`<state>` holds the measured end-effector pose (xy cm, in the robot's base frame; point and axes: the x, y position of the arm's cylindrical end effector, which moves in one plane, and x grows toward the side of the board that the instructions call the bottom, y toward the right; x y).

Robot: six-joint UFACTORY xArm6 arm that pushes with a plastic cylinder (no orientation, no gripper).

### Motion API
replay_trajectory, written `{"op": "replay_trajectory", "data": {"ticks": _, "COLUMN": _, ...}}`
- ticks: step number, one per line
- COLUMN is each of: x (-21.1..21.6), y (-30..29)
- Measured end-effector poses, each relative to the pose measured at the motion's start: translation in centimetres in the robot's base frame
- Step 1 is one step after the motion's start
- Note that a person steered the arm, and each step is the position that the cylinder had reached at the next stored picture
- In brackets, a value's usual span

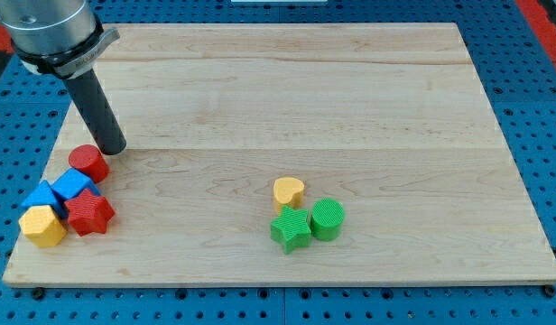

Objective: Keep arm in between red circle and yellow heart

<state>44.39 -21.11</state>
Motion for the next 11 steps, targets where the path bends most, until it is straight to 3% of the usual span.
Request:
{"op": "replay_trajectory", "data": {"ticks": 4, "x": -0.1, "y": -0.5}}
{"op": "replay_trajectory", "data": {"ticks": 6, "x": -3.4, "y": 3.9}}
{"op": "replay_trajectory", "data": {"ticks": 8, "x": -0.1, "y": 7.6}}
{"op": "replay_trajectory", "data": {"ticks": 11, "x": 2.1, "y": 7.7}}
